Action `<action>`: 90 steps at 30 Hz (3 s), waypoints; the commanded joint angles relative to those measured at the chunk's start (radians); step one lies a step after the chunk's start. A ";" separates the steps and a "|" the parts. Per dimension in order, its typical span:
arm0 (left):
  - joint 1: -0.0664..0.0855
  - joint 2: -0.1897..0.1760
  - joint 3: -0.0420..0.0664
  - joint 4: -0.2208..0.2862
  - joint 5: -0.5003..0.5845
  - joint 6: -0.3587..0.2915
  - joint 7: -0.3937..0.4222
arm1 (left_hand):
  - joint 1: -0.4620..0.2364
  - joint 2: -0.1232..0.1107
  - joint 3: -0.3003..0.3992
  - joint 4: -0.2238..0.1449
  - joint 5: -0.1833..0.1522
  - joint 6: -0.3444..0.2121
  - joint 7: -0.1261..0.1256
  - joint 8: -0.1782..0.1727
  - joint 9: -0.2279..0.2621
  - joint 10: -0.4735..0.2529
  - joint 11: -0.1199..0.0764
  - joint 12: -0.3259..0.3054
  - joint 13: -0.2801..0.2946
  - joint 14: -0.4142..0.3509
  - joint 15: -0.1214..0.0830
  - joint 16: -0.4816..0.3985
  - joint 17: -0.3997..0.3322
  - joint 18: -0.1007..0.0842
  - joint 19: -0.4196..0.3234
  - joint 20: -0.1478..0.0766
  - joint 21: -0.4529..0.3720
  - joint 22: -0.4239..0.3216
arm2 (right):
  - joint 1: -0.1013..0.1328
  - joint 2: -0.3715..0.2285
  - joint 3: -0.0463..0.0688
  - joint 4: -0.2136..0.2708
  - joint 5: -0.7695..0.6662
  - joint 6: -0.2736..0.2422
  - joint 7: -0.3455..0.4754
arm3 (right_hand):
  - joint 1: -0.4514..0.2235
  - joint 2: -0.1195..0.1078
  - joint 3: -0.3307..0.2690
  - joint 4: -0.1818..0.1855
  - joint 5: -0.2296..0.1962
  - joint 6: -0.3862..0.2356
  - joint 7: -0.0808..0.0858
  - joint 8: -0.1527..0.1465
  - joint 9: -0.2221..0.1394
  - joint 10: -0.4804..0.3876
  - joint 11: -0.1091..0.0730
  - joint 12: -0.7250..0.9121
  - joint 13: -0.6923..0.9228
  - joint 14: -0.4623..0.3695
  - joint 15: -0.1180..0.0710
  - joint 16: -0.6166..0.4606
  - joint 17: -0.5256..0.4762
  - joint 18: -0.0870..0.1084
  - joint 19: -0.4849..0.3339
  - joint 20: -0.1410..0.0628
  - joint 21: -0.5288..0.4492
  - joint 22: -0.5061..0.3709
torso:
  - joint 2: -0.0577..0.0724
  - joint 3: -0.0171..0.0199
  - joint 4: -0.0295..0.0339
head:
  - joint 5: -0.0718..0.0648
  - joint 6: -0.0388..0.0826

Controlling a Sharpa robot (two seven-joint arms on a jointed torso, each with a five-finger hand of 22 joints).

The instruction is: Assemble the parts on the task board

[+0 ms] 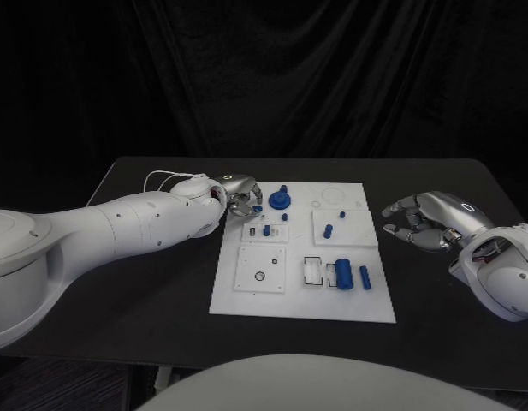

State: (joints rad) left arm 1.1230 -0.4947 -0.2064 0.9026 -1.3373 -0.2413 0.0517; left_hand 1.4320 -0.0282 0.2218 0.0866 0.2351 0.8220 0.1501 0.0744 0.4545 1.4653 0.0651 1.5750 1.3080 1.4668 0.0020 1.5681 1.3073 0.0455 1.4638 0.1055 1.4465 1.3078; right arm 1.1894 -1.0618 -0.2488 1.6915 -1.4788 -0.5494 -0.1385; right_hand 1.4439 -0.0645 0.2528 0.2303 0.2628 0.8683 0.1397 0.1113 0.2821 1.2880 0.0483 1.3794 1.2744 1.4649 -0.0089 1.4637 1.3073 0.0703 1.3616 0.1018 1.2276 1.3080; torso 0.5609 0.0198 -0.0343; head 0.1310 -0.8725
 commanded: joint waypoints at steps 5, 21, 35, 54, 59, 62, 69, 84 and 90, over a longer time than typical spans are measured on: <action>-0.012 0.002 -0.004 -0.013 -0.003 0.049 -0.001 | 0.013 0.006 0.012 -0.003 0.011 0.026 -0.003 0.008 -0.012 0.105 -0.005 -0.004 0.263 0.104 -0.002 0.003 0.263 -0.014 0.038 0.003 0.003 0.222 | -0.002 -0.003 0.001 0.007 -0.001 0.001 -0.005 | 0.005 0.001 0.005 0.004 0.004 0.006 -0.001 -0.004 -0.001 0.006 0.002 0.001 0.001 0.019 -0.002 0.001 0.117 0.011 0.003 -0.002 -0.003 0.151 | 0.000 -0.0002 -0.0003 | -0.006 0.000; -0.016 -0.019 -0.004 0.015 -0.003 -0.044 0.058 | 0.034 0.024 0.021 -0.044 0.041 0.205 -0.051 0.102 0.015 0.105 -0.045 -0.004 0.263 0.104 -0.036 0.003 0.263 -0.015 0.040 -0.026 0.006 0.223 | -0.002 0.011 0.001 -0.001 0.018 0.001 0.008 | 0.005 0.001 0.005 0.005 0.004 0.007 -0.001 -0.004 -0.001 0.007 0.002 0.002 0.001 0.019 -0.002 0.001 0.117 0.011 0.004 -0.002 -0.003 0.152 | -0.002 0.0003 0.0014 | 0.002 0.000; -0.015 -0.153 -0.004 0.191 -0.002 -0.296 0.242 | -0.001 0.006 -0.007 -0.033 0.124 0.223 -0.068 0.117 0.034 0.105 -0.061 -0.004 0.263 0.104 -0.051 0.003 0.263 -0.024 0.061 -0.041 0.044 0.235 | -0.001 0.001 0.001 0.006 0.049 -0.027 0.032 | 0.004 0.003 0.004 0.008 0.001 0.013 -0.001 -0.001 -0.002 0.007 0.003 0.002 0.001 0.019 -0.001 0.000 0.116 0.011 0.004 -0.002 -0.004 0.152 | -0.001 -0.0013 0.0059 | 0.001 0.000; -0.011 -0.350 -0.005 0.448 0.563 -0.231 0.476 | -0.017 0.008 -0.009 -0.005 0.174 0.207 -0.067 0.099 0.031 0.105 -0.061 -0.004 0.263 0.104 -0.052 0.003 0.263 -0.024 0.058 -0.045 0.039 0.234 | 0.001 -0.003 0.001 0.015 0.286 -0.017 0.105 | 0.005 0.005 0.005 0.011 0.006 0.026 -0.001 0.005 -0.002 0.000 0.009 -0.002 -0.005 0.017 0.002 -0.002 0.113 0.012 0.001 0.000 -0.011 0.150 | -0.002 -0.0017 0.0101 | 0.028 0.000; -0.025 -0.331 -0.005 0.417 0.655 -0.161 0.541 | -0.012 0.013 -0.007 -0.003 0.179 0.205 -0.066 0.097 0.031 0.105 -0.060 -0.004 0.263 0.104 -0.051 0.003 0.263 -0.024 0.057 -0.044 0.038 0.234 | 0.000 0.005 0.001 0.010 0.302 -0.002 0.123 | 0.006 0.005 0.006 0.010 0.006 0.026 -0.001 0.005 -0.002 -0.001 0.009 -0.003 -0.006 0.016 0.003 -0.003 0.112 0.013 0.000 0.000 -0.014 0.150 | -0.002 -0.0066 0.0212 | 0.028 0.000; -0.049 -0.323 -0.005 0.394 0.674 -0.139 0.574 | -0.009 0.015 -0.007 -0.002 0.180 0.204 -0.065 0.097 0.032 0.105 -0.059 -0.004 0.263 0.104 -0.050 0.003 0.263 -0.023 0.055 -0.043 0.037 0.233 | 0.000 0.007 0.001 0.009 0.310 0.005 0.128 | 0.006 0.005 0.006 0.011 0.006 0.027 0.000 0.005 -0.003 -0.001 0.009 -0.003 -0.006 0.015 0.003 -0.004 0.111 0.013 0.000 0.000 -0.014 0.150 | -0.003 -0.0092 0.0262 | 0.028 0.000; -0.105 -0.294 -0.004 0.324 0.689 -0.099 0.656 | -0.007 0.018 -0.011 0.008 0.178 0.189 -0.058 0.087 0.029 0.105 -0.053 -0.004 0.263 0.104 -0.044 0.003 0.263 -0.023 0.054 -0.038 0.037 0.234 | -0.002 0.001 0.001 0.008 0.323 0.013 0.135 | 0.006 0.005 0.006 0.011 0.007 0.027 0.000 0.005 -0.003 -0.001 0.010 -0.003 -0.006 0.016 0.003 -0.004 0.111 0.013 0.000 0.001 -0.013 0.150 | -0.003 -0.0149 0.0318 | 0.027 0.000; -0.215 -0.209 -0.004 0.173 0.725 -0.071 0.722 | 0.021 0.024 -0.006 0.008 0.183 0.173 -0.047 0.069 0.021 0.105 -0.043 -0.004 0.263 0.104 -0.035 0.003 0.263 -0.020 0.043 -0.030 0.025 0.229 | -0.011 -0.012 0.001 0.012 0.326 0.029 0.139 | 0.008 0.006 0.006 0.010 0.006 0.026 0.001 0.004 -0.003 -0.002 0.010 -0.003 -0.006 0.014 0.004 -0.005 0.110 0.013 -0.001 0.001 -0.015 0.150 | 0.002 -0.0209 0.0285 | 0.038 0.000; -0.224 -0.192 -0.004 0.141 0.734 -0.067 0.715 | 0.027 0.026 -0.004 0.007 0.179 0.169 -0.044 0.064 0.018 0.105 -0.041 -0.004 0.263 0.104 -0.032 0.003 0.263 -0.019 0.040 -0.027 0.021 0.228 | -0.013 -0.014 0.001 0.014 0.327 0.034 0.138 | 0.008 0.006 0.006 0.010 0.006 0.026 0.001 0.004 -0.003 -0.002 0.010 -0.003 -0.006 0.014 0.004 -0.005 0.110 0.013 -0.001 0.001 -0.015 0.150 | 0.006 -0.0317 0.0345 | 0.035 0.000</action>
State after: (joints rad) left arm 0.9164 -0.6952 -0.1990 1.0571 -0.6175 -0.3128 0.6866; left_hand 1.4489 -0.0034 0.2100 0.0928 0.4173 0.9662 0.1407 0.1408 0.4373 1.4666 0.0166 1.5750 1.3081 1.4669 -0.0373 1.5681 1.3073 0.0293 1.4658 0.0716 1.4733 1.3074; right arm 1.1790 -1.0739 -0.2486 1.7024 -1.1546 -0.5281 -0.0075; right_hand 1.4439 -0.0646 0.2583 0.2358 0.2627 0.8889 0.1409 0.1113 0.2798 1.2880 0.0556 1.3794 1.2694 1.4649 -0.0088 1.4637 1.3074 0.0701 1.3616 0.1018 1.2195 1.3074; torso 0.5632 -0.0055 -0.0031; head 0.1670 -0.8725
